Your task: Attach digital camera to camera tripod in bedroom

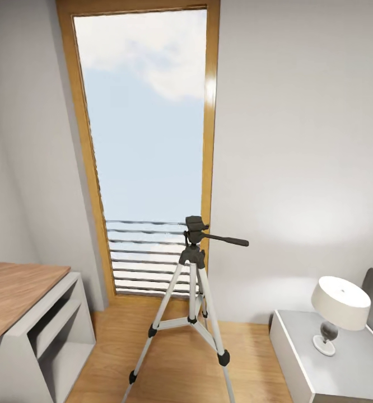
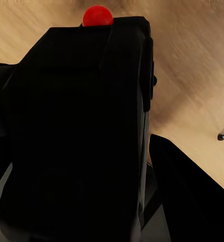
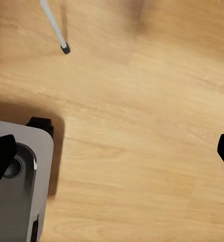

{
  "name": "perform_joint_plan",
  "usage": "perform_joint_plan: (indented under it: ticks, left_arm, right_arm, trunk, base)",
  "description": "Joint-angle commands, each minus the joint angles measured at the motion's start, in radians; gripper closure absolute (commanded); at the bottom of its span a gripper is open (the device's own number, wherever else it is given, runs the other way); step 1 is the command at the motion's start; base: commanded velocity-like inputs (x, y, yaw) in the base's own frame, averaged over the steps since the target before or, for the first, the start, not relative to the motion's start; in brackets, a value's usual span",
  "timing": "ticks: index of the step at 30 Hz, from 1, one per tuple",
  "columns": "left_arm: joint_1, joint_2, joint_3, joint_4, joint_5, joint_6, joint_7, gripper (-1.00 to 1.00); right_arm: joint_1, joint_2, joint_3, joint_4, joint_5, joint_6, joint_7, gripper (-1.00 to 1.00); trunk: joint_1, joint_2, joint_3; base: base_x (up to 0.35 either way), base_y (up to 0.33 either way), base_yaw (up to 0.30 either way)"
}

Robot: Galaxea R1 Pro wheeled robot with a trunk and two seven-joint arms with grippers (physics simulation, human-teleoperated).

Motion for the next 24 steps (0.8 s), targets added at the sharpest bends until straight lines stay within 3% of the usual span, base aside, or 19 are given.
perform_joint_plan:
  ticks: [1,14,24]
  left_arm:
    - [0.0,0.0,-0.009,0.0,0.005,0.001,0.003,1.0]
    - [0.0,0.0,-0.008,0.0,0.005,0.001,0.003,1.0]
    - [0.0,0.0,-0.007,0.0,0.006,0.001,0.003,1.0]
  right_arm:
    - [-0.001,0.0,0.001,0.003,0.005,-0.006,0.001,-1.0]
    - [-0.001,0.0,0.001,0.003,0.005,-0.01,0.001,-1.0]
    - [-0.001,0.001,0.001,0.003,0.005,-0.008,0.0,-1.0]
  trunk:
    - [0.001,0.0,0.0]
    - [0.001,0.0,0.0]
    - [0.001,0.0,0.0]
  base:
    - [0.235,0.091,0.0]
    - [0.06,0.023,-0.014]
    - [0.002,0.001,-0.2]
